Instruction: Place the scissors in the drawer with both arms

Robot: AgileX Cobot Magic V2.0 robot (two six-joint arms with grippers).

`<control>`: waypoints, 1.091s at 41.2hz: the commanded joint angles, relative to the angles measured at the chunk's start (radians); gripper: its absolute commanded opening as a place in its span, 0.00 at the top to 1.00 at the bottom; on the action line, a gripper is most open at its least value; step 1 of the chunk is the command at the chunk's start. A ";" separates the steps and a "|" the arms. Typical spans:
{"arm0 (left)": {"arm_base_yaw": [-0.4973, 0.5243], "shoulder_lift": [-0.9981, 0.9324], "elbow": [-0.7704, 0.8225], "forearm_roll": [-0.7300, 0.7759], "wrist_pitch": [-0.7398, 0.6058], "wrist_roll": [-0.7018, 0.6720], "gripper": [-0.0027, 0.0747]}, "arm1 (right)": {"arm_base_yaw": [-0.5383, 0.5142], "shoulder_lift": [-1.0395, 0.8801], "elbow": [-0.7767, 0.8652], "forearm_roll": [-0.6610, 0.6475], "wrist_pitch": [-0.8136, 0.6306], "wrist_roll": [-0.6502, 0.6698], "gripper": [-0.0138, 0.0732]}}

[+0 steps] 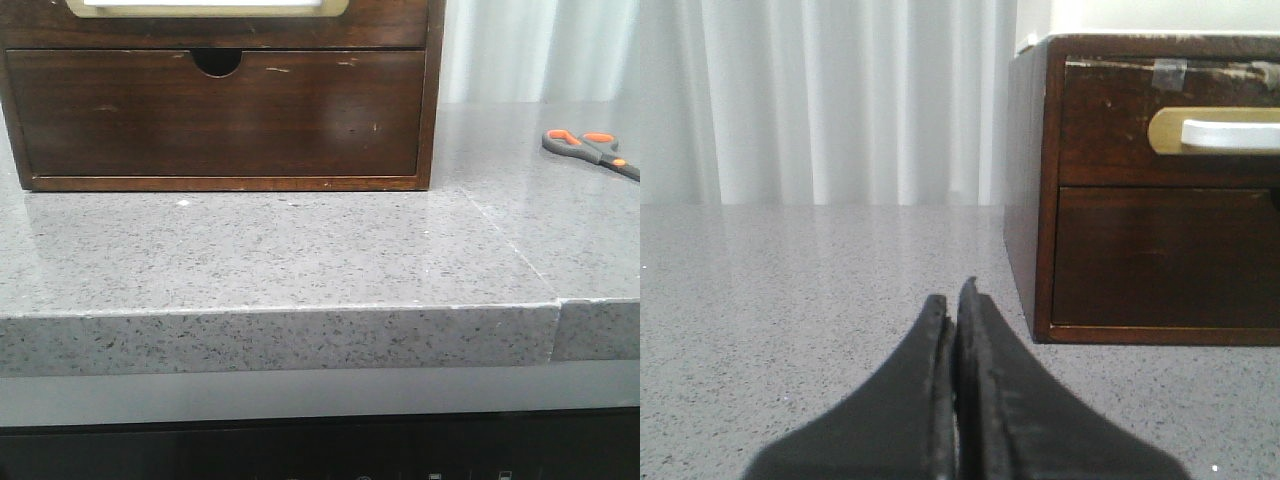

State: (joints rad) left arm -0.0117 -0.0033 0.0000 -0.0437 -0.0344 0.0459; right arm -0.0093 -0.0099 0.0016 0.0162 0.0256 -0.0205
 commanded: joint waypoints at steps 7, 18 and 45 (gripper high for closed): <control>0.002 -0.014 -0.206 -0.016 0.004 -0.008 0.99 | 0.003 0.001 -0.245 0.003 0.099 0.000 0.92; 0.002 0.056 -0.494 -0.015 0.225 -0.008 0.99 | 0.003 0.144 -0.498 0.003 0.279 0.000 0.92; 0.002 0.445 -0.766 -0.015 0.590 -0.008 0.99 | 0.003 0.537 -0.722 0.003 0.591 0.000 0.92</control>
State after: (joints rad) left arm -0.0117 0.4015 -0.7471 -0.0516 0.6102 0.0459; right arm -0.0093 0.4898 -0.6861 0.0162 0.6654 -0.0205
